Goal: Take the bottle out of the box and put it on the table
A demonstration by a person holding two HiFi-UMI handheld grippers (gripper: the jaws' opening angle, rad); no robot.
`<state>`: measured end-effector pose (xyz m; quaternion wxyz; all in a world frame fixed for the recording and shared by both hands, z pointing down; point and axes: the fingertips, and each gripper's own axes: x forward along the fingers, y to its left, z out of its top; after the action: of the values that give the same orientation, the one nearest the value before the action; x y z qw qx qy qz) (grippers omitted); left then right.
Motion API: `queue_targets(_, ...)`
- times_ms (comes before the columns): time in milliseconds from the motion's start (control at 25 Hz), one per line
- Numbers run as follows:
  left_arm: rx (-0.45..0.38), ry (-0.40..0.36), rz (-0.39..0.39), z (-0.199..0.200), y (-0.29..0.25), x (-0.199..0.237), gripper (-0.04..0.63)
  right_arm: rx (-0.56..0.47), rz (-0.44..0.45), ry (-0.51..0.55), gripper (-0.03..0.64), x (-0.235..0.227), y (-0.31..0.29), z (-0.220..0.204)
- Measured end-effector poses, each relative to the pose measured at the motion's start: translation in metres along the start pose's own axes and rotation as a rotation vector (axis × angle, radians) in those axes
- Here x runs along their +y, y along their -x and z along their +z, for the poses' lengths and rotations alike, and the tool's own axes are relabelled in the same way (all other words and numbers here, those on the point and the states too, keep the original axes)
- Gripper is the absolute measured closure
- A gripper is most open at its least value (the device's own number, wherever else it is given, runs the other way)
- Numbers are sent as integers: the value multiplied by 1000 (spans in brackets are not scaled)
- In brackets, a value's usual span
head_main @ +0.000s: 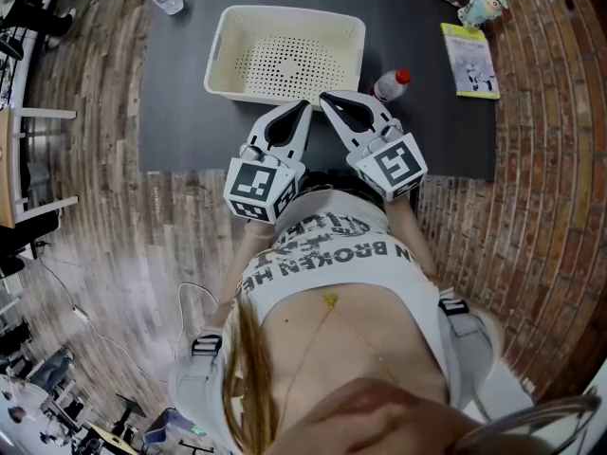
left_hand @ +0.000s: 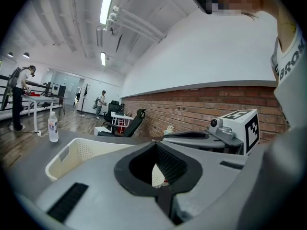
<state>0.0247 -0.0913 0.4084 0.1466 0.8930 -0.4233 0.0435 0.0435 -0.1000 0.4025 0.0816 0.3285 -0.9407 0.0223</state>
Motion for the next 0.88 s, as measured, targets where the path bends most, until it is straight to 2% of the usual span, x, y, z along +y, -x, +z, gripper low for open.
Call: queue_targets(880,33,14,-6,-10,-1,-2,592,42,4,-12,609,-1,2,-11)
